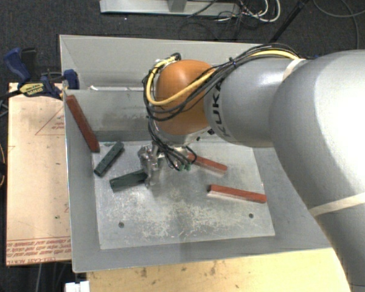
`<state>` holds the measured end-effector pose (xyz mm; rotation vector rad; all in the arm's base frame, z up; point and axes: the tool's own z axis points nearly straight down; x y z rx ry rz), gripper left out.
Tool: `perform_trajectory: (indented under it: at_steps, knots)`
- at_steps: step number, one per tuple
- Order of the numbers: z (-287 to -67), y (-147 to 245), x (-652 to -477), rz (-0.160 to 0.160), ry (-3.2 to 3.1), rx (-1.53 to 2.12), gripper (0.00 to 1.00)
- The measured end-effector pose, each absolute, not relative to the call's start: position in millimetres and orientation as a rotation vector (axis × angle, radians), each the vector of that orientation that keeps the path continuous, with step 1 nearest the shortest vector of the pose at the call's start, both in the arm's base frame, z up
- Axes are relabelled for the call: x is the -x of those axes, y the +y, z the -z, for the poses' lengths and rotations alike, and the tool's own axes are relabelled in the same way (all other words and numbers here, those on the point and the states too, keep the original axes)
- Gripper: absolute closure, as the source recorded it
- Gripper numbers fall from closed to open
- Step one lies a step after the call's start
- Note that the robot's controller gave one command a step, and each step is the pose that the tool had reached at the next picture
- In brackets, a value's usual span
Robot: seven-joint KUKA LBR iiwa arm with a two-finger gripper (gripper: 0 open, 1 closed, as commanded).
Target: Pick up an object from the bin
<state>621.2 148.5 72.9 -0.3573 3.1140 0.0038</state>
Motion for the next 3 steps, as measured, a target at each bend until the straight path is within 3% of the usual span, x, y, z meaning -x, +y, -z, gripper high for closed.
perform_trajectory:
  at_steps: [3]
  knots:
    - [-92.3,148.7,-620.9,-0.004,3.118,0.355,1.00]
